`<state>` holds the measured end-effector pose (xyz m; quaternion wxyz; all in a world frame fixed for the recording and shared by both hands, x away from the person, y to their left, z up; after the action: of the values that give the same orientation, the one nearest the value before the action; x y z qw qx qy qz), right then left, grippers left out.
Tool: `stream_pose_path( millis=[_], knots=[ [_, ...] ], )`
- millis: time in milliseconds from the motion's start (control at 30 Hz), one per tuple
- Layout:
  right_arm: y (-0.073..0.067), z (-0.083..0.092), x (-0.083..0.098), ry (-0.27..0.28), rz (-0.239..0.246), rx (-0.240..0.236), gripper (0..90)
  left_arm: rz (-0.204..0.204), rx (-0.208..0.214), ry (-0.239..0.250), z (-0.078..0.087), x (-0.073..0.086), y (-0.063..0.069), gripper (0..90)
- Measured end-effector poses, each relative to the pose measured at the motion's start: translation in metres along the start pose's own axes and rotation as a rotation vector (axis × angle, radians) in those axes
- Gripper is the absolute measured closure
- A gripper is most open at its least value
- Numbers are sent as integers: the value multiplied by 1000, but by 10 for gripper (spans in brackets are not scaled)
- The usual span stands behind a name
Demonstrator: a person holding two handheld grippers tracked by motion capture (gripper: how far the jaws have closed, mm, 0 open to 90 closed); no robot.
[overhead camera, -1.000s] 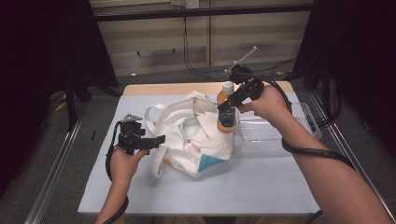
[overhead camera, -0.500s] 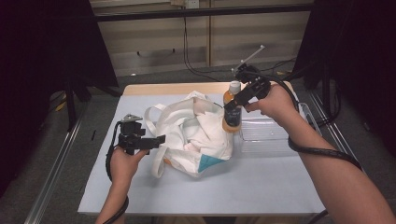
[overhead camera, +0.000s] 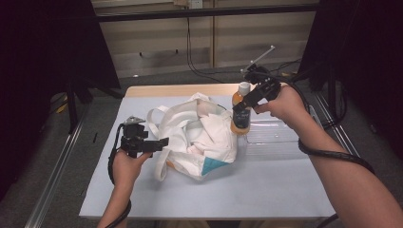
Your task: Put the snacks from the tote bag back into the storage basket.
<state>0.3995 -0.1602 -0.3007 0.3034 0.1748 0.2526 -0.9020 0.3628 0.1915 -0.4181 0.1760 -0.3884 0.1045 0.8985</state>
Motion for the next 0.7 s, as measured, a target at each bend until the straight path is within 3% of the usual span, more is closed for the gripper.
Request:
stream_pose_path(
  millis=[700],
  knots=[
    [14, 10, 12, -6, -14, 28, 308, -4, -3, -8, 0, 1, -1, 94]
  ],
)
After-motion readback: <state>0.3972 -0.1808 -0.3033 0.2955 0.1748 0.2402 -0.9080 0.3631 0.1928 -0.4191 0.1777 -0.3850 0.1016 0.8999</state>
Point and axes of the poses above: each handheld gripper's, and its own axes: z roughly backward along the jaws, x roughly out of its underside, y roughly to its right, the point moved 3 cm from there along -z, roughly forward along the jaws, and after that the axes turned 12 degrees about -x, right-handed, at the moved point
